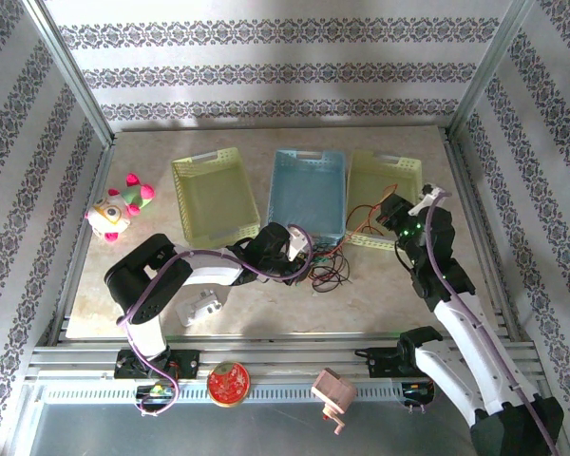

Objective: Untangle the cables

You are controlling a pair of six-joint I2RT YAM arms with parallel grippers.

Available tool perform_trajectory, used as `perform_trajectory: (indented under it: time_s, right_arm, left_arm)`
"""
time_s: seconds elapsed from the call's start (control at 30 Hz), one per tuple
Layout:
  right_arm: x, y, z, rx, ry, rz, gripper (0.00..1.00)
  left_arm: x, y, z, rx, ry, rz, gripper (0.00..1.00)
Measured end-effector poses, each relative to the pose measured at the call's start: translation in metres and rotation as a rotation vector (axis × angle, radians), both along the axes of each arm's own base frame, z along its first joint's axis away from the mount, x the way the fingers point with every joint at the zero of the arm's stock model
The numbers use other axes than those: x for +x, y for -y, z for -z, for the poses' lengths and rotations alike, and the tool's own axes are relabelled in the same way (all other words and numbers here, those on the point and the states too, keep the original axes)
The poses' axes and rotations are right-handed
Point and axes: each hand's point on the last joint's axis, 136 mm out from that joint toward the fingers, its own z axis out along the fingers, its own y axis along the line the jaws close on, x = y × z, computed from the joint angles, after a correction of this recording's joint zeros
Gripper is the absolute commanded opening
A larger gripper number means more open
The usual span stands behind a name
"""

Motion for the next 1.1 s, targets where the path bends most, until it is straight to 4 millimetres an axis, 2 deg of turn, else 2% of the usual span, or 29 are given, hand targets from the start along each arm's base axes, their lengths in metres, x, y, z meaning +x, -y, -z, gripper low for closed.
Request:
perform_trajectory:
  time_s: [0.3,0.5,0.6,0.77,0.83,0.9,1.1]
  right_arm:
    - [0.0,0.065,-0.054,-0.013,0.119,0.192,0.0]
    - [0.002,0.096,-0.087,-0.006,0.192,0.243,0.0]
    - [0.005,0.11,-0.096,0.022,0.217,0.254,0.0]
    - [0.012,0.136,-0.1,0.098,0.239,0.281,0.0]
    - [0.016,0.14,-0.106,0.118,0.253,0.272,0.0]
    - [0.022,0.14,-0.121,0.13,0.282,0.242,0.0]
    - [0.036,0.131,-0.199,0.106,0.444,0.12,0.0]
  left_arm:
    - [0.001,-0.001,0.002,0.009,0.001,-0.008,0.24]
    - [0.001,-0.004,0.006,0.028,-0.002,-0.014,0.23]
    - [0.001,-0.005,0.006,0.03,-0.003,-0.015,0.23]
    - [0.002,-0.005,0.008,0.037,-0.003,-0.02,0.22]
    - [0.003,-0.005,0.009,0.042,-0.001,-0.025,0.22]
    - [0.005,-0.006,0.009,0.05,0.002,-0.033,0.22]
    - [0.014,-0.016,0.017,0.106,0.022,-0.089,0.21]
